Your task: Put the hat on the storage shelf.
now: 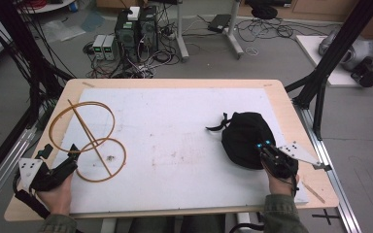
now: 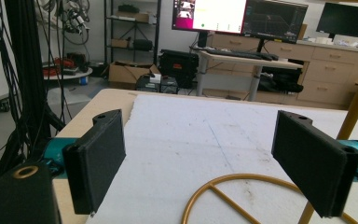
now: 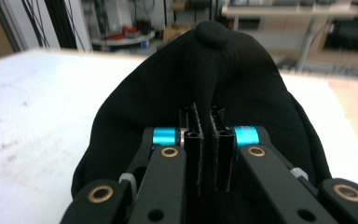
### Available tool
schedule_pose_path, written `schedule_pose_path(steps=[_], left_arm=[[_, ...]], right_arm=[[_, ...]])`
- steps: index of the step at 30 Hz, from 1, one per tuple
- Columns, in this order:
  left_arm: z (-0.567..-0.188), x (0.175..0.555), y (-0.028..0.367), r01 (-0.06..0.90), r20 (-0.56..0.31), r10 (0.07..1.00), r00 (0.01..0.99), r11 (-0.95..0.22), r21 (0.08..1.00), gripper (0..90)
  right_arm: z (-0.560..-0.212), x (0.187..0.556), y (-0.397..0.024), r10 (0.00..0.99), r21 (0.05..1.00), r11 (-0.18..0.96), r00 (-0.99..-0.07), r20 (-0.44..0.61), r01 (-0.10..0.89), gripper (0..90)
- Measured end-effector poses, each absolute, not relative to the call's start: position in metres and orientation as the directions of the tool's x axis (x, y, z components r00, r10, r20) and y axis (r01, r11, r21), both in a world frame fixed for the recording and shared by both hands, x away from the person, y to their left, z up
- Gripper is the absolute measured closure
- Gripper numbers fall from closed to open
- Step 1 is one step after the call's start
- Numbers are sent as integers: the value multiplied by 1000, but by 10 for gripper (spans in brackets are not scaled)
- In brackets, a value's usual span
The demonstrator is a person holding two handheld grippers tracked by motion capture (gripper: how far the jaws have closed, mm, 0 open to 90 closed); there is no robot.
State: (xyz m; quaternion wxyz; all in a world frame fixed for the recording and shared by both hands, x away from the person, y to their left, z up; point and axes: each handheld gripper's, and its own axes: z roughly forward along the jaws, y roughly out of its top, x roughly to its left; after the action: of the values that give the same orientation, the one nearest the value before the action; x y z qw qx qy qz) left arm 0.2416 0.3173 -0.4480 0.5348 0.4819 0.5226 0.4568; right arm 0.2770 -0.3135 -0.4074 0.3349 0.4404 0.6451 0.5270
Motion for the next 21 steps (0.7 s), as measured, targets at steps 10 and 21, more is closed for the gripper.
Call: schedule_pose_path(steps=[10,21], left_arm=[[-447,241,319,12,-122,992,30,121,993,176],[-447,241,319,10,-122,992,29,122,992,176]], right_arm=[[-392,271,-302,913,995,0,-406,41,99,870],[-376,265,-293,907,997,-75,-416,64,-9,871]])
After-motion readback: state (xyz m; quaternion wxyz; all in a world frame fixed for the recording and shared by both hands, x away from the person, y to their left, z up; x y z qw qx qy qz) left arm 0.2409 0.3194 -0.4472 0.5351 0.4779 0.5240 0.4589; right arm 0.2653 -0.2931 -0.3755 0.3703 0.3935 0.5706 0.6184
